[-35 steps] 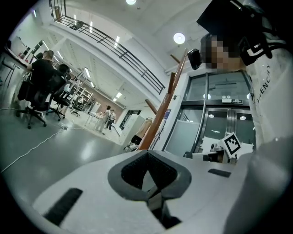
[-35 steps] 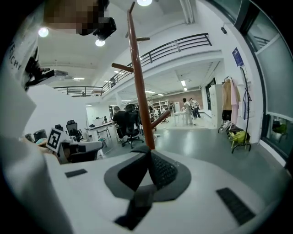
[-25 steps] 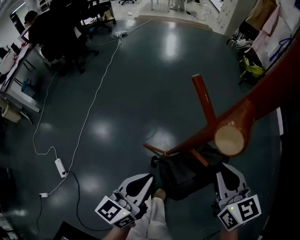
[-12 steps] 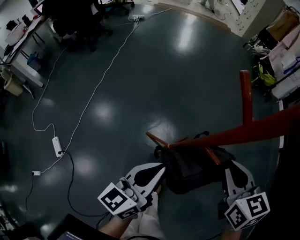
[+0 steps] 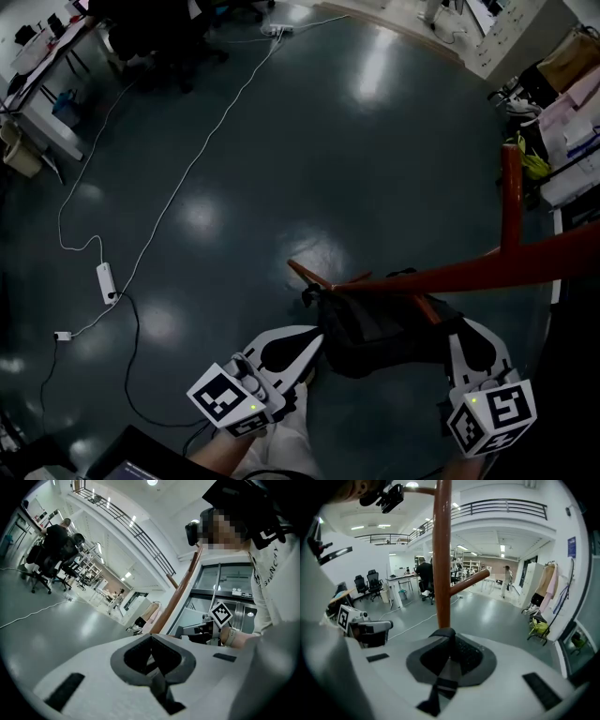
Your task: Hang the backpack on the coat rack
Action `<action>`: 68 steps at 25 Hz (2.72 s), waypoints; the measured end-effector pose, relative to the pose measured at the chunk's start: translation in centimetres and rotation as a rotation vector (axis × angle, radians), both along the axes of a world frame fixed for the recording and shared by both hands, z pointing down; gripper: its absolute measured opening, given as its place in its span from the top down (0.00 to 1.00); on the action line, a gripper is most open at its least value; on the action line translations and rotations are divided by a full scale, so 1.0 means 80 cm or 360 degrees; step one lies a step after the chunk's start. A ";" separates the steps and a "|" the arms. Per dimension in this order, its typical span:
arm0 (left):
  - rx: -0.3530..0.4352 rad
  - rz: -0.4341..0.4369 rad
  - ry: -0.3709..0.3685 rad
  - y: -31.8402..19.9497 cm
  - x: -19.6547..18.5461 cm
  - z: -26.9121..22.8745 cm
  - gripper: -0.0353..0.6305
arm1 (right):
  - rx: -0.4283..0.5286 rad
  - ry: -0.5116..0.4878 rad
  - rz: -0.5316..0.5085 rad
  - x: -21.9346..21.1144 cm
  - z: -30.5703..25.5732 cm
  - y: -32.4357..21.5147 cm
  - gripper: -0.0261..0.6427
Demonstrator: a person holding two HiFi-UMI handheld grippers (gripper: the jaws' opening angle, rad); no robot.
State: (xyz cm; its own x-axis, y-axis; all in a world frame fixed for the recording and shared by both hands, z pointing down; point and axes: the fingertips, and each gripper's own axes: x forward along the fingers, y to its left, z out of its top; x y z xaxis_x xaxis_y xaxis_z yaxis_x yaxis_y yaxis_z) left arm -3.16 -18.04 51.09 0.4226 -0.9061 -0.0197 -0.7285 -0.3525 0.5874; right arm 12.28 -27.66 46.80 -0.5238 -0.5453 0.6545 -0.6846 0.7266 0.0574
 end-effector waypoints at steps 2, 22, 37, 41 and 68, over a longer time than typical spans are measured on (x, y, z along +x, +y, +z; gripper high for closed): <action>0.0025 -0.0021 -0.0016 0.002 -0.008 0.004 0.93 | 0.0003 0.0078 -0.0052 -0.006 0.003 0.001 0.92; -0.0005 -0.0037 -0.0008 0.001 -0.011 0.009 0.93 | -0.0013 0.0121 -0.0318 -0.039 -0.016 0.006 0.91; 0.0081 0.0009 0.0000 -0.004 -0.005 -0.045 0.93 | 0.0034 -0.0534 -0.0102 -0.049 -0.101 0.050 0.91; 0.0112 0.0065 -0.0010 0.000 0.002 -0.075 0.93 | 0.0059 -0.0611 -0.0088 -0.042 -0.117 0.075 0.91; 0.0415 0.0203 -0.0200 0.009 0.003 -0.246 0.93 | 0.0274 -0.0699 -0.0136 -0.026 -0.216 0.170 0.92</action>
